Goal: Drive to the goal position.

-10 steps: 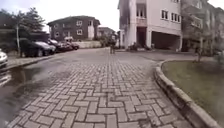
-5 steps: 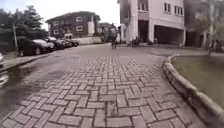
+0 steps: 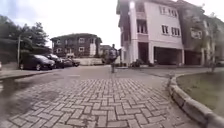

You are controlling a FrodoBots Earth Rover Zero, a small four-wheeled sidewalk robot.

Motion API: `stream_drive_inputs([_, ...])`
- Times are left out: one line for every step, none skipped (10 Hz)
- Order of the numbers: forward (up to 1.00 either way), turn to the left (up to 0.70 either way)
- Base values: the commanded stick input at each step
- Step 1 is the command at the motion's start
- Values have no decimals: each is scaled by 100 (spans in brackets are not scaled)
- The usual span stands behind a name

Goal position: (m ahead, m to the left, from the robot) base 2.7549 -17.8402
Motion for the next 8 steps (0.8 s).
stream_drive_inputs([69, 3])
stream_drive_inputs([69, 3])
stream_drive_inputs([69, -35])
stream_drive_inputs([69, -35])
stream_drive_inputs([69, -35])
stream_drive_inputs([69, -35])
stream_drive_inputs([69, -35])
stream_drive_inputs([69, -35])
